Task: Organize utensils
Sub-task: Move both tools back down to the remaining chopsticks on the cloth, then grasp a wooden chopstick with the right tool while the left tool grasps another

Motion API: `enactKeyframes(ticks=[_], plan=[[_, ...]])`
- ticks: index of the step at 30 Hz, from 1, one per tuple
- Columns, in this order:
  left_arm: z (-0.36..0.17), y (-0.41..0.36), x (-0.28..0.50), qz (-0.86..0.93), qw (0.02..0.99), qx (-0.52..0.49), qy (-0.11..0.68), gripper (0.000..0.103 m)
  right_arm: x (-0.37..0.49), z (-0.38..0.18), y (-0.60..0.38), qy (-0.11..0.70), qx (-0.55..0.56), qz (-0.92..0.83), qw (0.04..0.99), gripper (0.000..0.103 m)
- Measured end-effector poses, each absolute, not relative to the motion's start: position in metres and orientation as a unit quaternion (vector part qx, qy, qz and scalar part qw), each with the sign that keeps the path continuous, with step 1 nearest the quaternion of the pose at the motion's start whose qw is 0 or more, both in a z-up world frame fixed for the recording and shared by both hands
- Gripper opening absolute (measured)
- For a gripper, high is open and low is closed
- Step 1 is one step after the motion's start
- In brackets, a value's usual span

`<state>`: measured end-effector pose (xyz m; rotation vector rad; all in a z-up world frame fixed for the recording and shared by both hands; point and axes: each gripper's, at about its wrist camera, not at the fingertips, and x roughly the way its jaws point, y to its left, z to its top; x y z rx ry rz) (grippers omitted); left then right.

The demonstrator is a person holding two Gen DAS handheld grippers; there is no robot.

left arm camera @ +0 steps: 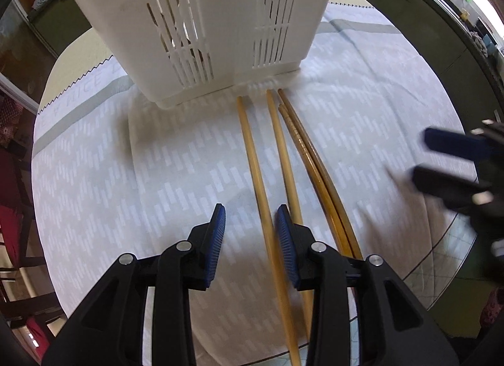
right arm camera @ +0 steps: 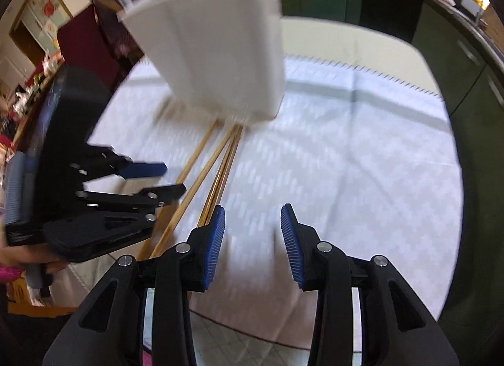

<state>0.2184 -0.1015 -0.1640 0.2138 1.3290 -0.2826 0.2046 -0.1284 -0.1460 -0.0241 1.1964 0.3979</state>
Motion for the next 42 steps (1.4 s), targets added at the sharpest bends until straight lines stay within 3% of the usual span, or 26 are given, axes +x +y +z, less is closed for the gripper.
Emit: enactKeyframes(ticks=[27, 32, 42], plan=[[-0.162, -0.035, 0.205, -0.106, 0.759, 0.023, 0.642, 0.033, 0.238, -0.191, -0.041, 0.587, -0.089, 0.15, 0.791, 0.038], [-0.163, -0.042, 0.212, -0.109, 0.754, 0.014, 0.647, 0.033, 0.24, -0.193, -0.028, 0.587, -0.096, 0.155, 0.788, 0.027], [-0.153, -0.043, 0.224, -0.109, 0.759, -0.024, 0.642, 0.033, 0.243, -0.19, -0.03, 0.588, -0.096, 0.164, 0.786, 0.025]])
